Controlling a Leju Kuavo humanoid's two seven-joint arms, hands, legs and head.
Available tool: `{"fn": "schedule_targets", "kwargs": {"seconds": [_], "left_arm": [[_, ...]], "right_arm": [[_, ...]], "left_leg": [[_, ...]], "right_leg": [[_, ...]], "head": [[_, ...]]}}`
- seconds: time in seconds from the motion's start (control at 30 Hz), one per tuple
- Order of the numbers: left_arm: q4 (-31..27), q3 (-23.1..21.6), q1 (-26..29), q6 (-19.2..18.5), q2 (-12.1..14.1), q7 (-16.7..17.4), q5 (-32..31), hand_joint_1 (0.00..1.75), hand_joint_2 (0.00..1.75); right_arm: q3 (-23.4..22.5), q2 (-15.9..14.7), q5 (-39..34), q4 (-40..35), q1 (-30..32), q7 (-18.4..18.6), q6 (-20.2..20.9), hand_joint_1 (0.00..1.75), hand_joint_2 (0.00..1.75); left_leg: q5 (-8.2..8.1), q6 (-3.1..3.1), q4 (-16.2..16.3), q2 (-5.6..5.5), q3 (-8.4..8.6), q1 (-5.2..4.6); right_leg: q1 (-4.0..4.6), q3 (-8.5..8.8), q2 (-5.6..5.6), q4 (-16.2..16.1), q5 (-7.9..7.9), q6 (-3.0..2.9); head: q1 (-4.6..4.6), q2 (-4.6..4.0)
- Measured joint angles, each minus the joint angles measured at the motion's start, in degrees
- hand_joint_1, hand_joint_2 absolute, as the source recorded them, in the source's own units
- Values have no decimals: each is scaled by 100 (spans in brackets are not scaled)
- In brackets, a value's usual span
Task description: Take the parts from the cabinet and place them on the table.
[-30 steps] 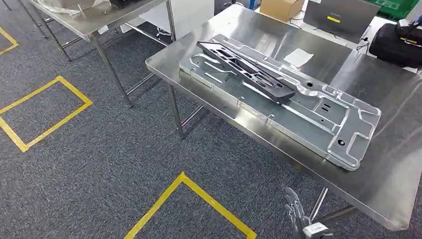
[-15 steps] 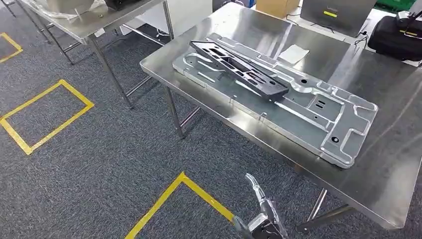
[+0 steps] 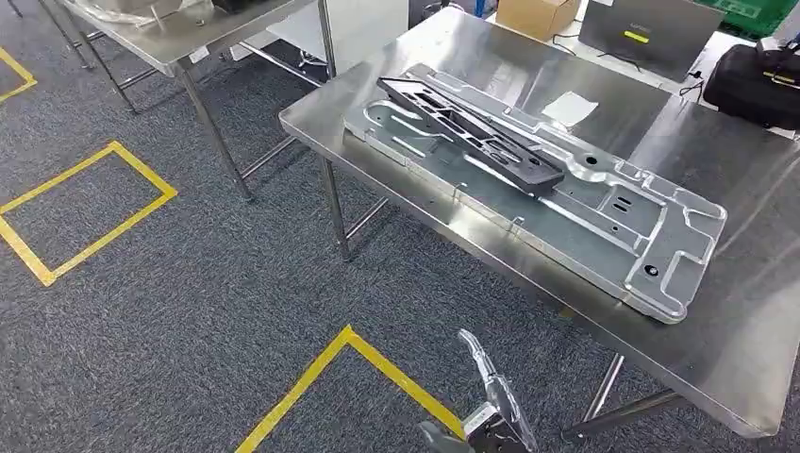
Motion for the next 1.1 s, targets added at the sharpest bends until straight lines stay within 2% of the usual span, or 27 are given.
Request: {"fn": "schedule_targets", "kwargs": {"seconds": [0.03, 0.07, 0.1, 0.17, 0.2, 0.23, 0.27, 0.33, 0.37, 0.4, 0.43, 0.5, 0.53, 0.57, 0.6, 0.63, 0.67, 0.7, 0.73, 0.83, 0.87, 0.9, 0.93, 1.0, 1.03, 1.07, 1.1], "left_arm": [[0, -11, 0, -9, 0, 0, 0, 0, 0], [0, -18, 3, -11, 0, 0, 0, 0, 0], [0, -22, 4, -11, 0, 0, 0, 0, 0], [-2, -37, 1, -11, -4, -20, 0, 0, 0], [0, -46, 4, -11, -7, -31, 0, 0, 0], [0, -55, 3, -13, -7, -35, 0, 0, 0], [0, -57, 4, -20, -7, -42, 0, 0, 0], [0, -57, 7, -22, -11, -39, 0, 0, 0], [0, -57, 5, -2, -20, -39, 0, 0, 0], [-4, -61, 8, 17, -48, -39, 0, 0, 0], [-4, -64, 6, 44, -68, -39, 0, 0, 0], [-4, -64, 6, 85, -89, -35, 0, 0, 0], [-4, -66, 12, 94, -105, -37, 0, 0, 0], [-4, -68, 18, 111, -127, -50, 2, 0, 0], [-4, -72, 16, 174, -162, -87, 2, 0, 0], [-4, -77, 8, 269, -217, -140, 0, 0, 0], [-4, -79, -13, 407, -315, -214, 0, 0, 0], [-4, -81, -38, 561, -426, -284, 0, 0, 0], [-4, -83, -79, 700, -514, -328, -2, 0, 0], [-4, -164, -136, 914, -824, -429, -18, 0, 0], [-4, -212, -153, 944, -934, -446, -20, 0, 0], [-7, -243, -178, 973, -1021, -452, -22, 0, 0], [-4, -282, -214, 990, -1119, -461, -26, 0, 0], [-4, -357, -286, 1038, -1215, -444, -33, 0, 0], [-4, -374, -312, 1058, -1248, -424, -33, 0, 0], [-4, -396, -334, 1067, -1277, -411, -33, 0, 0], [-4, -422, -358, 1069, -1305, -409, -35, 0, 0]], "right_arm": [[9, -26, -28, 15, 29, 9, -28, 0, 175], [17, -54, -46, 33, 53, 13, -61, 0, 175], [28, -74, -59, 41, 67, 13, -98, 0, 175], [37, -118, -81, 41, 98, 15, -203, 0, 175], [37, -137, -113, 39, 121, 17, -251, 0, 175], [44, -157, -176, 37, 138, 31, -296, 0, 175], [55, -166, -227, 22, 171, 28, -348, 0, 175], [83, -203, -420, 11, 233, 13, -444, 0, 175], [90, -218, -509, -11, 277, -4, -501, 0, 175], [94, -227, -568, -31, 308, -22, -555, 0, 175], [103, -240, -592, -55, 321, -33, -590, 0, 175], [146, -264, -636, -74, 342, -44, -618, 0, 175], [155, -277, -655, -74, 366, -42, -629, 0, 0], [164, -286, -691, -74, 382, -42, -660, 0, 0], [168, -293, -769, -87, 407, -42, -723, 0, 0], [170, -299, -848, -118, 443, -42, -800, 0, 0], [168, -306, -933, -173, 489, -42, -914, 0, 0], [168, -312, -1003, -231, 538, -42, -1027, 0, 175], [170, -319, -1058, -273, 579, -46, -1111, 0, 175], [170, -336, -1130, -374, 657, -66, -1241, 0, 175], [170, -336, -1052, -409, 675, -38, -1259, 0, 175], [168, -336, -948, -435, 687, -4, -1274, 0, 175], [168, -330, -850, -448, 691, 30, -1287, 0, 175], [164, -319, -798, -455, 700, 96, -1289, 0, 175], [159, -319, -791, -457, 710, 125, -1292, 0, 175], [159, -317, -782, -455, 717, 135, -1292, 0, 0], [160, -312, -782, -455, 719, 140, -1292, 0, 0]], "left_leg": [[-4, 5, 9, 0, -5, -9], [-10, 11, 21, -3, -5, -14], [-24, 10, 42, -6, -2, -15], [-70, -16, 105, -18, 4, -13], [-99, -46, 143, -22, -4, -14], [-132, -91, 186, -31, -24, -53], [-135, -115, 188, -30, -29, -49], [-127, -171, 164, -29, -10, -37], [-146, -203, 180, -30, -5, -40], [-242, -234, 289, -27, -42, -21], [-437, -267, 567, -26, -169, -16], [-896, -331, 1494, -25, -600, 24], [-1033, -348, 1911, -25, -800, 34], [-1002, -352, 2028, -25, -864, 44], [-831, -349, 1841, -25, -786, 51], [-579, -332, 1433, -25, -587, 51], [-294, -300, 854, -25, -301, 50], [-90, -243, 319, -25, -37, 42], [-180, -207, 166, -26, 21, -1], [-144, -134, 164, -28, -21, -43], [-106, -80, 97, -27, -4, -34], [-47, -29, 13, -4, 49, 15], [-26, 11, -8, 0, 54, 8], [-23, 33, 0, 10, 33, -7], [-28, 40, 5, 14, 26, -17], [-30, 43, 18, 15, 23, -22], [-38, 42, 30, 14, 28, -21]], "right_leg": [[-1, -159, 0, 314, -80, 5], [0, -197, -1, 369, -10, 5], [-1, -97, -1, 141, 189, 0], [-5, 396, -6, -841, 705, -23], [-4, 579, -8, -1236, 759, -51], [44, 587, -1, -1257, 726, -73], [22, 581, 7, -1259, 743, -103], [52, 577, 17, -1263, 746, -154], [9, 594, 14, -1315, 775, -197], [-3, 617, 0, -1341, 786, -231], [-6, 617, -5, -1348, 789, -257], [1, 603, -5, -1343, 787, -268], [5, 600, -8, -1337, 783, -273], [6, 601, -7, -1331, 781, -272], [7, 608, -2, -1328, 775, -265], [7, 622, 3, -1328, 769, -256], [8, 643, 5, -1330, 761, -243], [6, 655, 3, -1332, 755, -231], [31, 647, -3, -1325, 749, -195], [-5, 643, -2, -1367, 782, -79], [9, 658, 0, -1386, 791, -28], [-13, 645, -3, -1310, 729, -7], [0, 535, 0, -1096, 547, -7], [-3, 115, 3, -221, 75, 11], [-5, -88, 3, 190, -70, 20], [-5, -205, 2, 412, -78, 28], [-9, -165, 1, 314, 69, 33]], "head": [[-2, 0], [0, 0], [0, 0], [7, 0], [9, 0], [2, 0], [-4, 0], [7, 0], [4, 0], [0, 0], [-33, 0], [-26, 0], [-28, 0], [-28, 0], [-28, 0], [-31, 0], [-31, 0], [-31, 0], [-22, 0], [-24, 0], [-29, 0], [-15, 0], [-9, 0], [18, 0], [15, 0], [15, 0], [15, 0]]}}
